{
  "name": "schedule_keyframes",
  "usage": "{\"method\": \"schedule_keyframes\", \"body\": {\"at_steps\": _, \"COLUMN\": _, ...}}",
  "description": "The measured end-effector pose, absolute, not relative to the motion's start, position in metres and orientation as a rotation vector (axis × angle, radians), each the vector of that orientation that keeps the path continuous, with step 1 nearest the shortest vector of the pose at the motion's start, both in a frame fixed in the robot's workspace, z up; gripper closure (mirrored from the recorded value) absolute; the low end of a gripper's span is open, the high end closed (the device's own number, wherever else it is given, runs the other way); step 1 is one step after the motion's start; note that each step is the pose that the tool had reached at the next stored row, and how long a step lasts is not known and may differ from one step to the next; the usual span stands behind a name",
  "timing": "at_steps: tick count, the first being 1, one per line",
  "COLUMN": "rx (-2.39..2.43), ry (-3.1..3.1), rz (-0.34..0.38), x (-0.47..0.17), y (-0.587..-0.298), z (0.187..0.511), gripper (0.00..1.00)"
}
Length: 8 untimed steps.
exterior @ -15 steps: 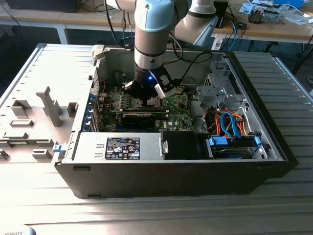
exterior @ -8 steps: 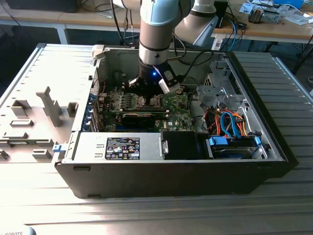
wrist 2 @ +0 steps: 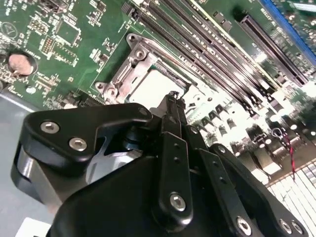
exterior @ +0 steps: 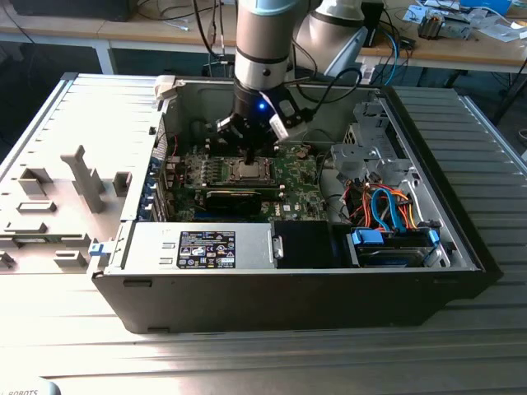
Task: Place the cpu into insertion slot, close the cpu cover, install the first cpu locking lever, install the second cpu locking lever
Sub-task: 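Install the second cpu locking lever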
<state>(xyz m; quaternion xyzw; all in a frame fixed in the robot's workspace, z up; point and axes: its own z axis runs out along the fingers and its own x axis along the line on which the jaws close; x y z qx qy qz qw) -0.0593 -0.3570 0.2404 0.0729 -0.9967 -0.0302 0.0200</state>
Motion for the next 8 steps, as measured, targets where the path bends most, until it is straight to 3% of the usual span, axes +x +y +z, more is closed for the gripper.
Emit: {"method": "schedule_keyframes", "body": {"at_steps": 8, "rx": 0.226, "ry": -3.092, "rz": -0.093, "x": -0.0593, "y": -0.3569, "z": 0.2450, "gripper": 0.89}}
